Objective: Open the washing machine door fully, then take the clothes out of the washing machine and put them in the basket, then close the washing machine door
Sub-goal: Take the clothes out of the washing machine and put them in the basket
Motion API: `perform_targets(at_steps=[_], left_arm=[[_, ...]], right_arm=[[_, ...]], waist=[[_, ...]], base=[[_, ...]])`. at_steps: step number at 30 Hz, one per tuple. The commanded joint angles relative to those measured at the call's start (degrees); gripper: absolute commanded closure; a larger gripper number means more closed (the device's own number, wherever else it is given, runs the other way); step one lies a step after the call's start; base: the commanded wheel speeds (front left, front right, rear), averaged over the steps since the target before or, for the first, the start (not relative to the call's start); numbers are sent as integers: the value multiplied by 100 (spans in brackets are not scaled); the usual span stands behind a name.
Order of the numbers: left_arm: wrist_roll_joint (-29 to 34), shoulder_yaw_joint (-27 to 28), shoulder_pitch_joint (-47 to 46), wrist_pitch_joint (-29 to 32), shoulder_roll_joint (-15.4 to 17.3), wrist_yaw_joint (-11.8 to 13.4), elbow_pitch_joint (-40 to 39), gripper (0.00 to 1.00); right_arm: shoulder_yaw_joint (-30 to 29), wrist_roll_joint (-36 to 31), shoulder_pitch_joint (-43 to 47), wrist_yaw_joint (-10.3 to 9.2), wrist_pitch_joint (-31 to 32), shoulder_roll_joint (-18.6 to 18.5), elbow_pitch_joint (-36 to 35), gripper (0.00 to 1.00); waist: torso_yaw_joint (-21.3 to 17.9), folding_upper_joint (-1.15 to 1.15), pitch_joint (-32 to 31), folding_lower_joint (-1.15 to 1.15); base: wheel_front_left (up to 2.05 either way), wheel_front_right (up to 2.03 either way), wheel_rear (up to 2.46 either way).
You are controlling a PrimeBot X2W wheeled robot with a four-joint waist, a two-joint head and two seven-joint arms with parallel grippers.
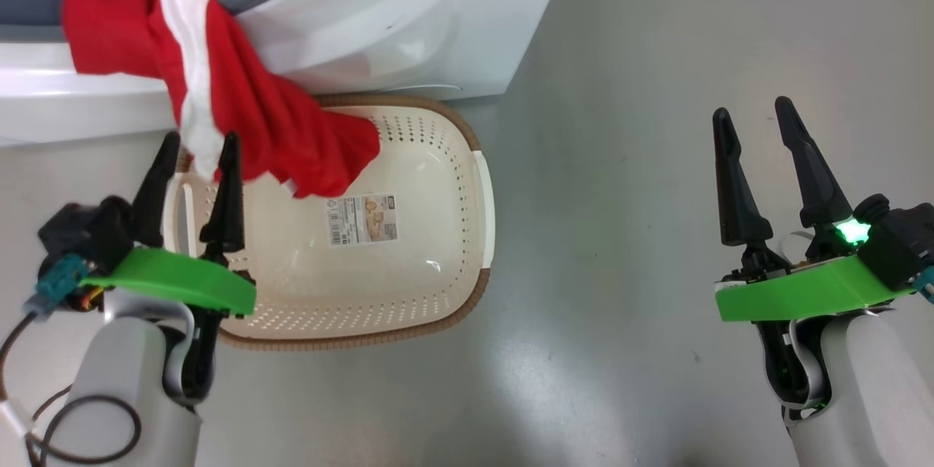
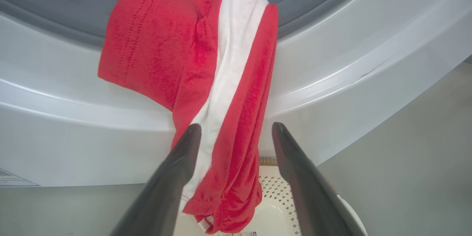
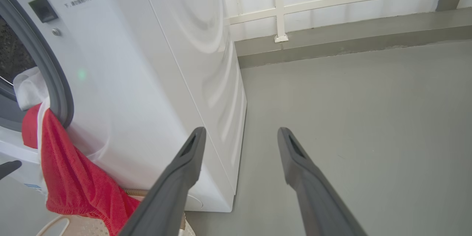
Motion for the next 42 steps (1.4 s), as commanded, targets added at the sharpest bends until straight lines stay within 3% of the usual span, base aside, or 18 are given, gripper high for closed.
perform_targets(at_steps=[1,26,42], left_arm=[[107,254,290,-23,138,4,-326,0],[645,923,2184,-23,-183,4,-2858,0],[692,742,1962,-23,-121,4,-2637,0]], right_arm=[[86,-80,176,42,-36,5,-112,0],[-26,-150,539,42,-36,5,-51,0],[-62,-125,502,42,-36,5,-77,0]], waist=[[47,0,-70,0],[163,0,-531,0],[157,0,-431,0]], base=[[0,0,0],[0,0,0],[0,0,0]])
